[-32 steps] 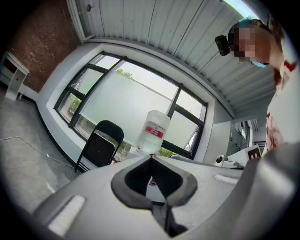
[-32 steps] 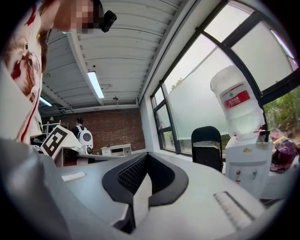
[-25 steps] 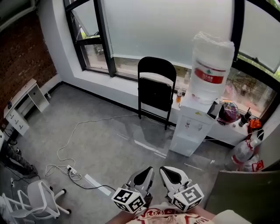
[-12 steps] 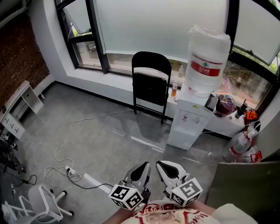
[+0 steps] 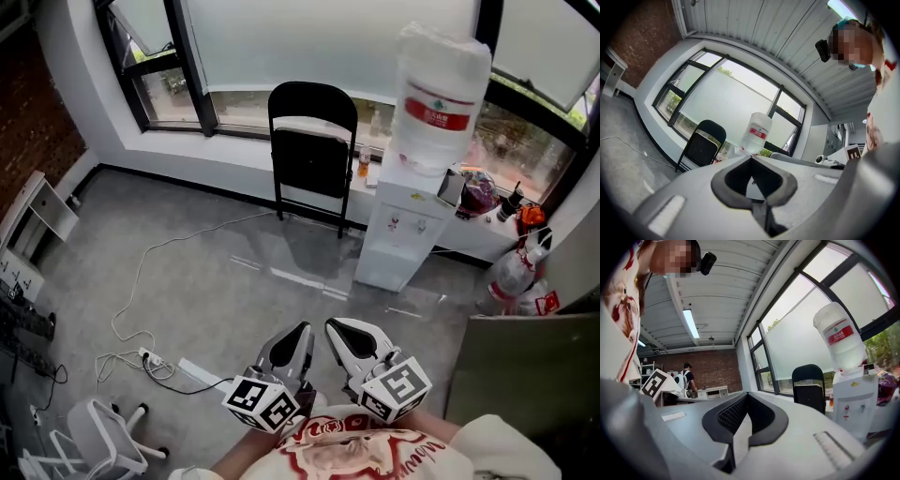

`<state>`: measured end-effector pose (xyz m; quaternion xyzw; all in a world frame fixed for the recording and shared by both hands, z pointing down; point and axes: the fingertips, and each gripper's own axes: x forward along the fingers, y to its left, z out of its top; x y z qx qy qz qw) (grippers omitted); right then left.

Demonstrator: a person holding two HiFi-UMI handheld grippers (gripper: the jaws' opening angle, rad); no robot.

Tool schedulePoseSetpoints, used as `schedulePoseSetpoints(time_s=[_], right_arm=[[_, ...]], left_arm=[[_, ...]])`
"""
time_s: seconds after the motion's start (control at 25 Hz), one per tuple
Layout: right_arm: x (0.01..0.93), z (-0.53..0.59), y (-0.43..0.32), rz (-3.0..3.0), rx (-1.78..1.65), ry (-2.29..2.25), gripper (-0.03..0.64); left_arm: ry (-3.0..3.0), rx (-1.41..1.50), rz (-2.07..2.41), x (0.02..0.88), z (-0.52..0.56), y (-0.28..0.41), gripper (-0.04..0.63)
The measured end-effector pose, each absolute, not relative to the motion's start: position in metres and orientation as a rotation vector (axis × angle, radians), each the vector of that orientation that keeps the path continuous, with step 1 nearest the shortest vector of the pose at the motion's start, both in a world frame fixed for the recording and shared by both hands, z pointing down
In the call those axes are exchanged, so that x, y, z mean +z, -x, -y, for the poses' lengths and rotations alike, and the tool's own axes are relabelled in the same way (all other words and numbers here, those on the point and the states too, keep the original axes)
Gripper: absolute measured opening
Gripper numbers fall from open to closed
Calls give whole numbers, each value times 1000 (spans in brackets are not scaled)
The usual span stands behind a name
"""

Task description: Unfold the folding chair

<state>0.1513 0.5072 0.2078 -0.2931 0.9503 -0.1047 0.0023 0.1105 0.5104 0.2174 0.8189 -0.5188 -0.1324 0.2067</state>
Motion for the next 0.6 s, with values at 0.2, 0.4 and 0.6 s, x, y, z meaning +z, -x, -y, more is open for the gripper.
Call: schedulePoseSetpoints(time_s=[0.2, 0.4, 0.6], right_arm=[[217, -516, -138, -3000, -333, 938, 23], [222, -506, -145, -2996, -362, 984, 23], [231, -483, -145, -2983, -412, 994, 23]], left_arm=[[-2285, -366, 1408, 219, -509, -104, 0], [-2295, -368, 1373, 225, -500, -109, 0], [-2281, -349, 1377, 233, -482, -103, 0]])
